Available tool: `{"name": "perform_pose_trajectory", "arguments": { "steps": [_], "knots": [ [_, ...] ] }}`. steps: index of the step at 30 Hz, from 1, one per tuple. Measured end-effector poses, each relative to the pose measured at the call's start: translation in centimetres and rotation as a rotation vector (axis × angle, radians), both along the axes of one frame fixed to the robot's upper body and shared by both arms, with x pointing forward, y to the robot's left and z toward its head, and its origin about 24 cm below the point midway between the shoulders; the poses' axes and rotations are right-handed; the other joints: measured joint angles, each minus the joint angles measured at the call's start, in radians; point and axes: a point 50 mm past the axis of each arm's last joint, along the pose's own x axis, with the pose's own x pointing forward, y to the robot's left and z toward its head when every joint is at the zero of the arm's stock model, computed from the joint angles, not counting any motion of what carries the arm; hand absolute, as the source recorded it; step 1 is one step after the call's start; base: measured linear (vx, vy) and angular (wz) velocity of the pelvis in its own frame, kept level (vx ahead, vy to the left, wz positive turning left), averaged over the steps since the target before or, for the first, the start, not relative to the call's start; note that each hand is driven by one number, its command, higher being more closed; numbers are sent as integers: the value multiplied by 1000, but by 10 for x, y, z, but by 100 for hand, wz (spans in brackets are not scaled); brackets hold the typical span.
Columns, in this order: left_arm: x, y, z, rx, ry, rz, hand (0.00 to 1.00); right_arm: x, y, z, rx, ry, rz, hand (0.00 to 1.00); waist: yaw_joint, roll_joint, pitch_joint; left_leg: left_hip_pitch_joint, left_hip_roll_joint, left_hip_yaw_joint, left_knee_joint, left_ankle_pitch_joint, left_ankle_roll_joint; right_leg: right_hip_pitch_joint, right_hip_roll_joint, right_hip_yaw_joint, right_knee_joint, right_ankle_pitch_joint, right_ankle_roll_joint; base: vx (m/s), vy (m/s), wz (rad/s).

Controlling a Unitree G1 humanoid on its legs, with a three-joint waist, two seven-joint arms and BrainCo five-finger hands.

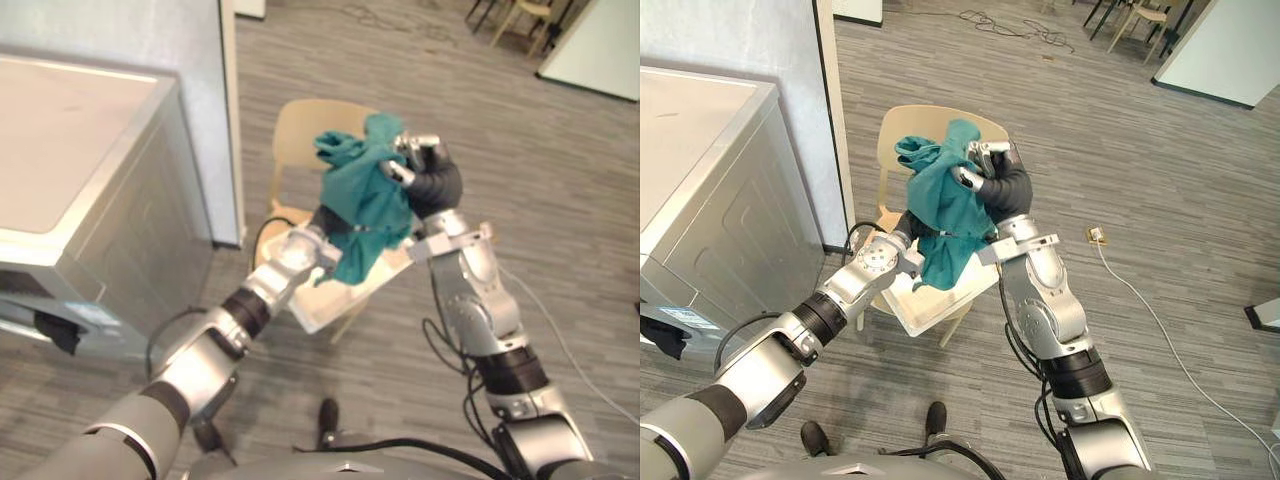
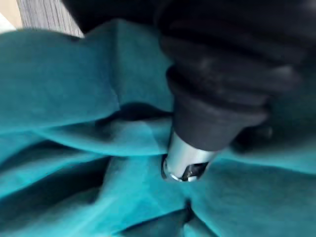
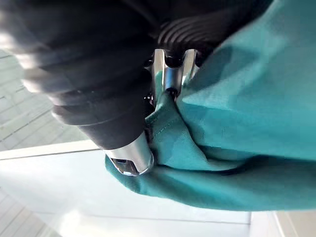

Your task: Pick up the laundry basket with both hands and put the clothes into the washing machine.

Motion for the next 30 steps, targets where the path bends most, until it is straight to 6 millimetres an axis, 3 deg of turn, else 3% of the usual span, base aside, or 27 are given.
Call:
{"name": "perform_pose_trajectory", "arguments": {
  "steps": [8,13,17,25,30],
  "knots": [
    [0,36,8,-197,-22,173,100,-16,-28,-36,68,120,-129,0,-7,25,-17,22,-6,0,0,-5,0,14,0,21,-7,-1,12,40,-19,-6],
    [0,62,6,-296,-15,272,100,-35,-36,-47,111,138,-201,0,-14,64,-43,30,-6,-1,0,-12,-6,21,0,23,-10,-1,12,8,-5,0],
    [-3,78,1,-330,-9,320,100,-45,-48,-61,109,183,-282,0,-17,70,-50,67,-7,0,0,-22,-12,60,1,24,-18,-2,14,11,-12,-1],
    [-10,109,13,-439,-71,390,100,-65,-66,-84,103,263,-442,0,-32,79,-56,127,-8,5,0,-34,-16,114,2,37,-26,-3,14,14,-20,-3],
    [-23,138,19,-533,-118,456,100,-84,-86,-98,122,319,-570,0,-37,104,-68,159,-5,6,1,-50,-15,140,7,51,-32,-3,14,14,-28,-8]
  ]
}}
